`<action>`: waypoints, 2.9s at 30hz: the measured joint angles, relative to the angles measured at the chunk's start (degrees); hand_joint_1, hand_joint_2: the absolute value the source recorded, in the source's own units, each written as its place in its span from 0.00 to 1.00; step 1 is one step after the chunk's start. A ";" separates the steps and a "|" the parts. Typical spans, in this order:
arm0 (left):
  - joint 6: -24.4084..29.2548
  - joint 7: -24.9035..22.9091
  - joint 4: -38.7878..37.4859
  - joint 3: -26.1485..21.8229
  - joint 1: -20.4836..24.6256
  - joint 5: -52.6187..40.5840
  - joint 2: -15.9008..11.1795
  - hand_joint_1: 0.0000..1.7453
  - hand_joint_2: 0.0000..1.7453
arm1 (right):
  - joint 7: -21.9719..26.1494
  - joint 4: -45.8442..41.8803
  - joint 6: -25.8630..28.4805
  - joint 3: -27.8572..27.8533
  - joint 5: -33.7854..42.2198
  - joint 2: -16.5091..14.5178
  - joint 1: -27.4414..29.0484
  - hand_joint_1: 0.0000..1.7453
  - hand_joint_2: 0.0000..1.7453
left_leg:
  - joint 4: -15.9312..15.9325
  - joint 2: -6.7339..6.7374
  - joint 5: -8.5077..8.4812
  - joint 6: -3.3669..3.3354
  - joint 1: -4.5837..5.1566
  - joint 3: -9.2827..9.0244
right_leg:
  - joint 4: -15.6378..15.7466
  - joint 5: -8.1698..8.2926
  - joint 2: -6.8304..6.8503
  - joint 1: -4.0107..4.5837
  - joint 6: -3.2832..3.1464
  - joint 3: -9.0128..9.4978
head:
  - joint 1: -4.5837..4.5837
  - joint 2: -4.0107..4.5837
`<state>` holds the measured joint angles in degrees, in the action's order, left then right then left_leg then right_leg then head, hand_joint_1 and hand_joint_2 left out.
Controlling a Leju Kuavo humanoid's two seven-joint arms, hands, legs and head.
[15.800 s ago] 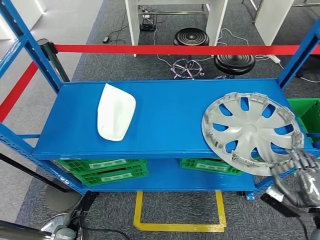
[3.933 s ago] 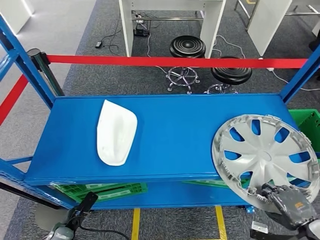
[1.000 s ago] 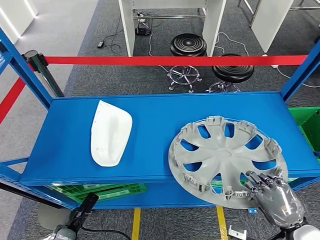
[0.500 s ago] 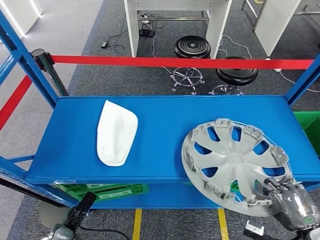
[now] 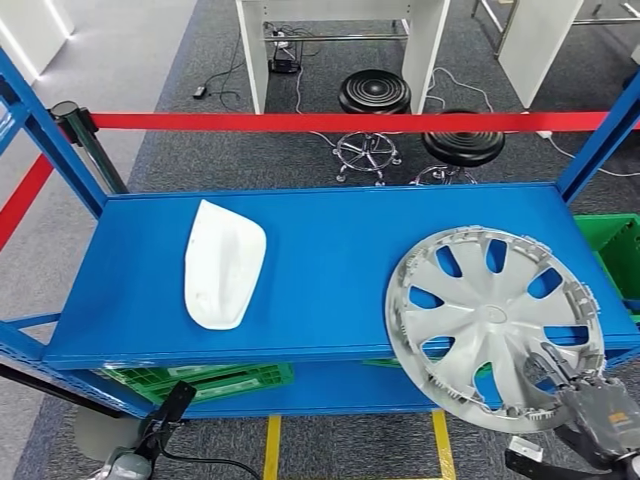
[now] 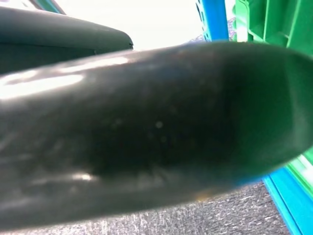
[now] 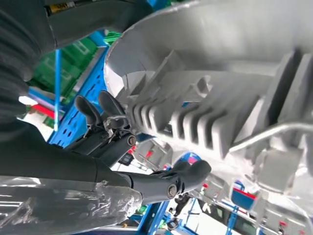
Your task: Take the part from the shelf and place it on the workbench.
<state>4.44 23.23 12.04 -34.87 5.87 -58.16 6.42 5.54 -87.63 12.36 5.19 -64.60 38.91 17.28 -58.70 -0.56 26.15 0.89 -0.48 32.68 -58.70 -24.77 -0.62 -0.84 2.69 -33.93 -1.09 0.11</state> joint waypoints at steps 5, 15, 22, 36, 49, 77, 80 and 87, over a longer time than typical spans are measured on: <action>0.04 0.13 0.00 -0.05 0.07 0.09 0.14 0.00 0.00 | -0.55 1.08 0.32 -0.65 -0.39 0.02 0.11 0.00 0.00 | 0.93 0.01 -0.43 -1.89 -0.06 0.00 | -2.13 -1.49 0.11 -0.17 1.56 -1.42 | 0.30 0.00; 0.08 0.44 0.00 -0.23 0.08 0.52 0.35 0.00 0.00 | -0.39 2.28 3.90 -2.90 -3.45 -0.87 0.41 0.00 0.00 | 0.71 -0.01 0.01 -1.80 0.63 -0.30 | -0.72 -0.50 0.12 -0.05 1.19 0.09 | 0.51 0.00; 0.04 0.50 0.00 -0.20 0.15 0.59 0.57 0.00 0.00 | -0.07 2.15 6.16 -4.60 -6.04 -1.63 0.27 0.00 0.00 | -7.02 0.03 4.70 0.11 0.47 3.37 | 0.32 -0.41 0.26 -0.17 -0.72 0.59 | 0.00 0.00; 0.17 0.50 0.00 -0.33 0.13 0.75 0.76 0.00 0.00 | -0.12 2.15 11.91 -8.97 -12.93 -3.11 0.67 0.00 0.00 | 0.70 -0.07 -0.85 -2.08 0.17 0.90 | -3.02 -2.65 0.24 -0.29 1.57 -1.40 | 0.10 0.00; 0.22 0.50 0.00 -0.54 0.17 0.77 0.95 0.00 0.00 | -0.46 2.23 17.29 -12.58 -18.84 -4.67 0.28 0.00 0.00 | 0.39 -0.22 -0.29 -0.76 0.73 0.74 | -0.58 -0.54 0.03 -0.28 0.51 -0.43 | 0.07 0.00; 0.55 0.48 0.00 -0.78 0.12 0.94 0.93 0.00 0.00 | 0.97 2.15 16.84 -14.07 -21.76 -6.78 1.44 0.00 0.00 | 0.78 -0.18 -0.65 -1.24 0.61 0.40 | -0.48 -0.83 -0.07 -0.28 1.46 0.03 | 0.21 0.00; 0.54 0.48 0.00 -0.78 0.10 0.94 0.92 0.00 0.00 | -0.36 2.15 17.29 -13.74 -23.90 -6.45 1.80 0.00 0.00 | 0.36 -0.18 -0.26 -0.48 0.64 0.72 | -0.59 -0.69 -0.10 -0.25 0.20 -0.13 | 0.06 0.00; 0.46 0.32 0.00 -0.74 0.22 0.74 1.02 0.00 0.00 | -16.38 2.17 21.88 -4.24 -24.77 3.06 1.58 0.00 0.00 | -15.18 -0.06 5.81 -0.04 0.62 8.19 | -0.55 -0.62 0.19 -0.20 -0.91 -0.22 | -0.32 0.00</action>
<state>4.90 23.56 12.04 -35.60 6.09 -57.42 7.43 -10.84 -85.46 34.24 0.95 -89.37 41.96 18.86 -73.88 -0.62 31.96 0.85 0.14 40.88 -59.25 -25.39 -0.43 -1.04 1.78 -34.16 -1.42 0.11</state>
